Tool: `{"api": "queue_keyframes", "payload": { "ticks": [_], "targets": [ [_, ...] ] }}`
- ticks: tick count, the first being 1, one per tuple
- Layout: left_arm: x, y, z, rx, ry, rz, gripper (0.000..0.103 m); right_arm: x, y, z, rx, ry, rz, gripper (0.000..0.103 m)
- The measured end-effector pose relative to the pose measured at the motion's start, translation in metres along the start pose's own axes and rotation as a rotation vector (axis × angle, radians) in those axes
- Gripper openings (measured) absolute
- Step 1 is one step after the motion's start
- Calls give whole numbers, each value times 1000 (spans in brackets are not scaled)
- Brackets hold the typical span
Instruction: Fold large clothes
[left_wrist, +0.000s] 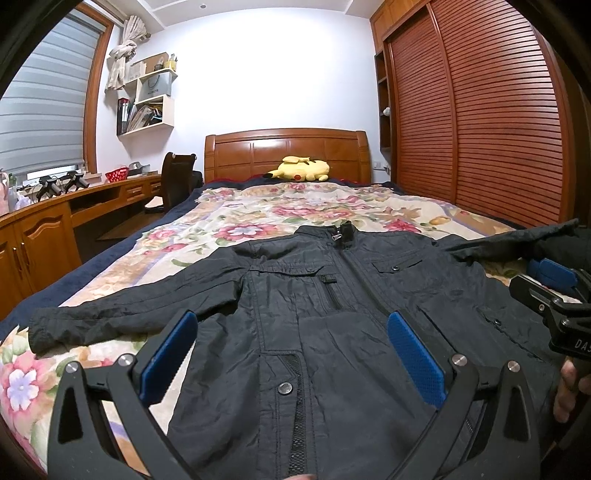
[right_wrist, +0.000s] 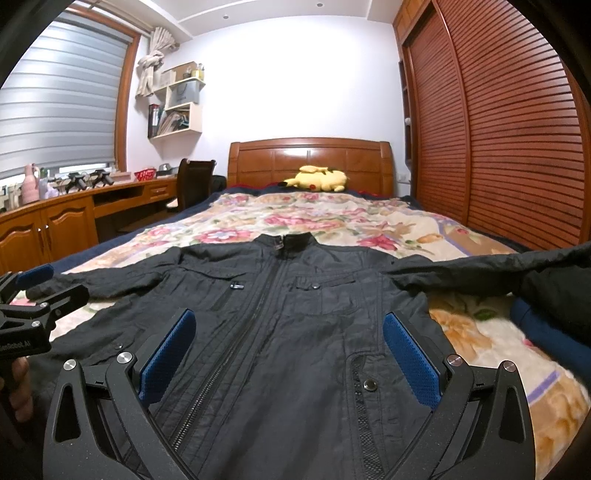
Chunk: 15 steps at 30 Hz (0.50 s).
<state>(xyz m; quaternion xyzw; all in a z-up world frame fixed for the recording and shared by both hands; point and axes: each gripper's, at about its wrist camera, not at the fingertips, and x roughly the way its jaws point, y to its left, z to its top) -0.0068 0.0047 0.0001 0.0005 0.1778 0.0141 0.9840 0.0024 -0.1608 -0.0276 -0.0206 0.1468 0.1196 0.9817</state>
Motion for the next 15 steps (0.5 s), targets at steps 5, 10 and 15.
{"api": "queue_keyframes", "payload": {
  "ticks": [5, 10, 15],
  "targets": [
    [0, 1, 0, -1, -1, 0, 103, 0, -1, 0, 0, -1, 1, 103],
    [0, 1, 0, -1, 0, 0, 103, 0, -1, -1, -1, -3, 0, 103],
    [0, 1, 0, -1, -1, 0, 103, -1, 0, 2, -1, -3, 0, 103]
  ]
}}
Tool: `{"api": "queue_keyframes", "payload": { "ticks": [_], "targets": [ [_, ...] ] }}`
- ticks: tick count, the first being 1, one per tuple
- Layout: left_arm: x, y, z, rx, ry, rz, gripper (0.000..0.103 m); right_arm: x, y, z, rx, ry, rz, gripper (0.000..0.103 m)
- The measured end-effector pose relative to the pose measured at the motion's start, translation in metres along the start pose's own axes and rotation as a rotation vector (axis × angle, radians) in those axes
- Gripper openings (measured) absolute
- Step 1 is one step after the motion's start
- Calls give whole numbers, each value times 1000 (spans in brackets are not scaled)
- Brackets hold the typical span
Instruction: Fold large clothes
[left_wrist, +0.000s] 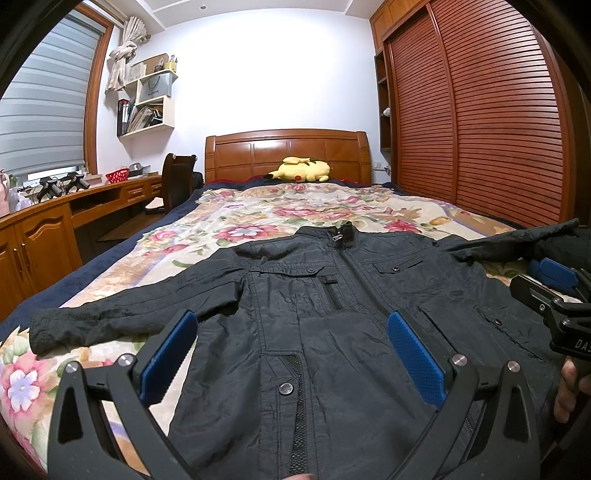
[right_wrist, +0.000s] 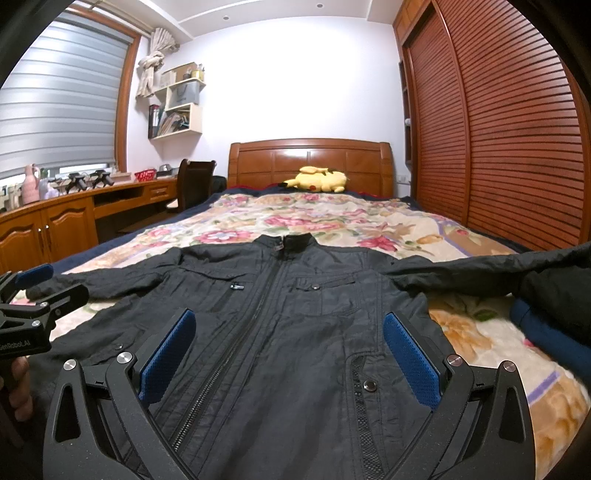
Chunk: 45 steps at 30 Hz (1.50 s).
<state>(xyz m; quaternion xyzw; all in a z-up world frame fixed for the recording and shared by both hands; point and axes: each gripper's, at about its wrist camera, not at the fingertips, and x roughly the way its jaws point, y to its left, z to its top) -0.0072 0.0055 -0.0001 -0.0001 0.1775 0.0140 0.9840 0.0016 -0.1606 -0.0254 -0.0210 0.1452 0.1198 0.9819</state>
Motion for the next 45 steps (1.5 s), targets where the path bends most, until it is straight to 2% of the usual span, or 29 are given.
{"api": "queue_keyframes", "payload": {
  "ticks": [35, 45],
  "targets": [
    [-1, 3, 1, -3, -1, -2, 103, 2, 1, -2, -2, -2, 1, 103],
    [1, 19, 2, 16, 63, -27, 103, 1, 15, 3, -36, 32, 58, 103]
  ]
}}
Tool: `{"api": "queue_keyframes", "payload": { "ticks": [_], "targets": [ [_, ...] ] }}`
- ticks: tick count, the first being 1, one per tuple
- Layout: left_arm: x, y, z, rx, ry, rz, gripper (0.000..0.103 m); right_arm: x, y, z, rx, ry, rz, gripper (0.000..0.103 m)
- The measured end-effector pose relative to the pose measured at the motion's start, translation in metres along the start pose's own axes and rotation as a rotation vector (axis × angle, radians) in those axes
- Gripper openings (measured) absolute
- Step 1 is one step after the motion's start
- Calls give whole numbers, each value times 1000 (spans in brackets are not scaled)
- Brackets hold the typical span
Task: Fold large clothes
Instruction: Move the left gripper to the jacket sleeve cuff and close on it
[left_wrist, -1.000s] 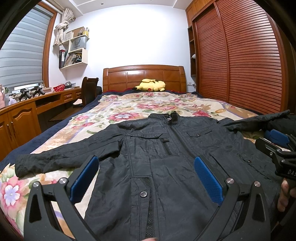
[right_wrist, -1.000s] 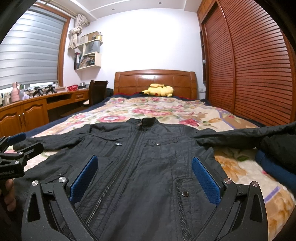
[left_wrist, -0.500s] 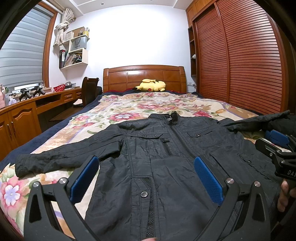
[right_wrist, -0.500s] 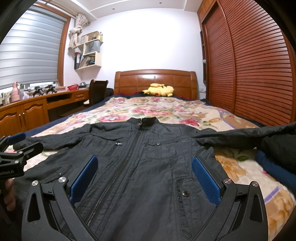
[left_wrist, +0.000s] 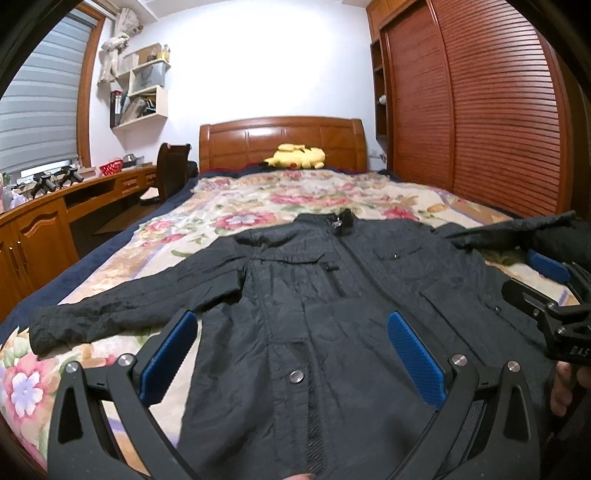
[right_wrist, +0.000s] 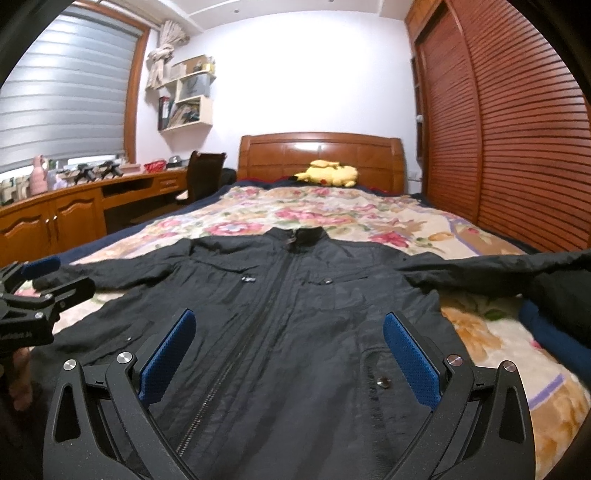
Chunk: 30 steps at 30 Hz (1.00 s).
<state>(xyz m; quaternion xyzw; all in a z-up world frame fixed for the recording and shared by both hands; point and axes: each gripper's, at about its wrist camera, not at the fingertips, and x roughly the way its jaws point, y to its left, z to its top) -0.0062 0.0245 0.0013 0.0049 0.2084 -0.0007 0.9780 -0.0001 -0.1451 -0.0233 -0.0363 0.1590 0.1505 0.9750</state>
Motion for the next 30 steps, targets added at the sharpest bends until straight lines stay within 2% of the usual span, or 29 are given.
{"api": "queue_keyframes", "payload": {
  "ticks": [10, 15, 30],
  "targets": [
    [-8, 48, -8, -55, 61, 15, 103, 9, 31, -1, -27, 27, 126, 103],
    [-11, 72, -16, -42, 82, 67, 103, 14, 49, 0, -47, 36, 162, 103],
    [-11, 163, -24, -50, 169, 136, 103, 36, 103, 21, -81, 47, 254, 103]
  ]
}}
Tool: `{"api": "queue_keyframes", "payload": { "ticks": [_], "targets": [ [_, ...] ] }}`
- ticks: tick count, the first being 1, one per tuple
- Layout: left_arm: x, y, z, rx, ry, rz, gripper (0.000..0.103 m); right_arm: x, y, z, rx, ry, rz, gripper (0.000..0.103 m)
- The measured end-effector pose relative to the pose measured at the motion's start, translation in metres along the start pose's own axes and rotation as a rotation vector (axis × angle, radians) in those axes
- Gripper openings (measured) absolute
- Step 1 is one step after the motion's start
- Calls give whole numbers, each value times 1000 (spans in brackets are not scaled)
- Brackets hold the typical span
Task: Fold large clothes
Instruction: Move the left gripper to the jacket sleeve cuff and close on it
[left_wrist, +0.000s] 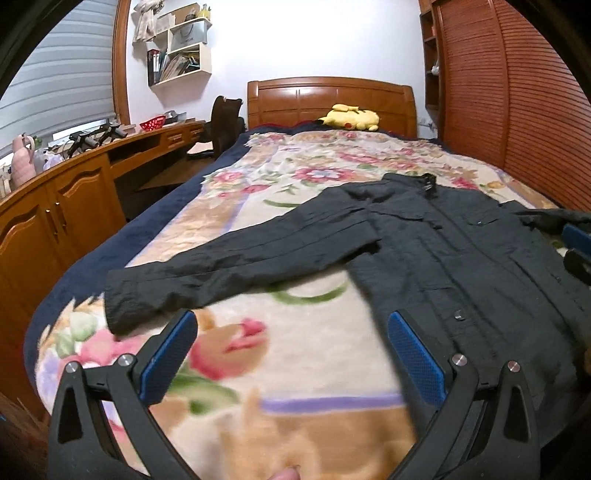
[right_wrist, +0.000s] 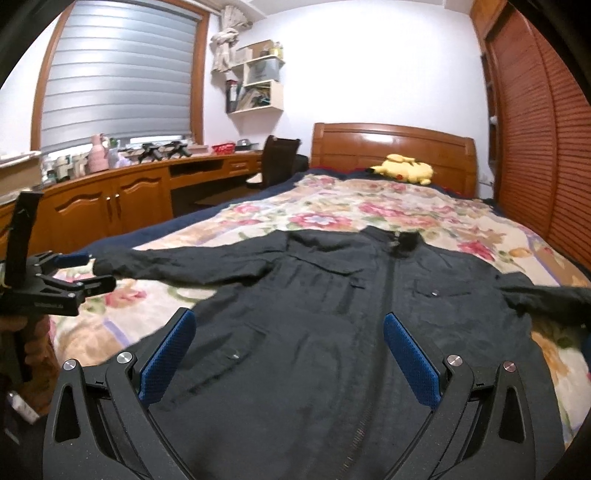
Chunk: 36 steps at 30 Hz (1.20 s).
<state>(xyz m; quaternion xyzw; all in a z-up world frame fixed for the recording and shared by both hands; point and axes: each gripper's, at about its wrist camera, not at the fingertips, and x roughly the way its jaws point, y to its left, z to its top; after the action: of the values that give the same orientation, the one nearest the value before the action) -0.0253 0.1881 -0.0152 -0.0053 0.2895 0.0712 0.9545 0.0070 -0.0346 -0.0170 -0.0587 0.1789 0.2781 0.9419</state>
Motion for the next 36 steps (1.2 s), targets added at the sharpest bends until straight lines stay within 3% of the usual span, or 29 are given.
{"api": "queue_keyframes", "payload": {
  "ticks": [8, 13, 16, 23, 30, 36],
  "targets": [
    [19, 45, 1, 0, 57, 29, 103, 28, 30, 29, -16, 0, 50, 103],
    [31, 81, 3, -55, 88, 53, 102, 55, 46, 41, -26, 21, 98, 103],
    [37, 101, 2, -99, 109, 52, 97, 67, 53, 43, -20, 33, 136, 103],
    [56, 148, 2, -191, 166, 71, 87, 92, 57, 27, -25, 101, 173, 103],
    [81, 189, 1, -258, 230, 83, 86, 111, 56, 6, -30, 188, 188, 103],
    [104, 213, -9, -353, 276, 71, 86, 112, 61, 2, -57, 197, 183, 103]
  ]
}}
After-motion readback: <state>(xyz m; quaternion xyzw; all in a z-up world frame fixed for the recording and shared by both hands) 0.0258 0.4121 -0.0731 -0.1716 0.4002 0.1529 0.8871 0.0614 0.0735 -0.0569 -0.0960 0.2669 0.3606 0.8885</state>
